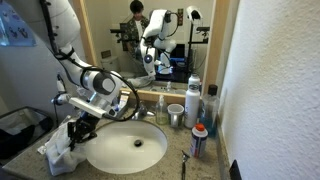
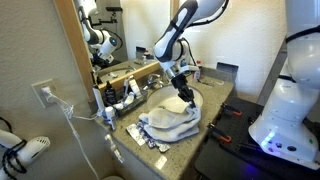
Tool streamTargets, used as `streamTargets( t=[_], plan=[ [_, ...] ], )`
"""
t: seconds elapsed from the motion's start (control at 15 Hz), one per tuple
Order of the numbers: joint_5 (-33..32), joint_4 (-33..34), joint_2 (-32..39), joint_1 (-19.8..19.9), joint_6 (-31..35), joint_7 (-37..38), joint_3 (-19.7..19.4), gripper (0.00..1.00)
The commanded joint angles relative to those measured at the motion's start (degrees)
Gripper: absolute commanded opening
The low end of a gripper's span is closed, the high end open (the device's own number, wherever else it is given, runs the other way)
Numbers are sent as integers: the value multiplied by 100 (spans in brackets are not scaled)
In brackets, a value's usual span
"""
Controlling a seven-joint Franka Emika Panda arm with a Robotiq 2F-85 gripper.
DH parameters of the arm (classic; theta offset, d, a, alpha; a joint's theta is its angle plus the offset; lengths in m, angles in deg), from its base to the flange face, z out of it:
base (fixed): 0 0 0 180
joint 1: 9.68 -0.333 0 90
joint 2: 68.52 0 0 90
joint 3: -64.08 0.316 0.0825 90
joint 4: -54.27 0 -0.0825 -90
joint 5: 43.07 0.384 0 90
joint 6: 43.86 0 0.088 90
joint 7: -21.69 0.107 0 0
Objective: Unhang the towel from the wall and use it to wipe the countertop, hang the towel back on the wall
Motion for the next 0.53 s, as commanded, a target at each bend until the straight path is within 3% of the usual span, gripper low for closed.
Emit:
streamTargets(
  t=[0.0,0.2,0.47],
  plan=[
    [-510,-2,-109,-7,-551,571,-259,1],
    [-1195,-104,-236,-154,121,948,-372,1],
    [-1080,-182,-374,-177,1380,1123,-223,1]
  ],
)
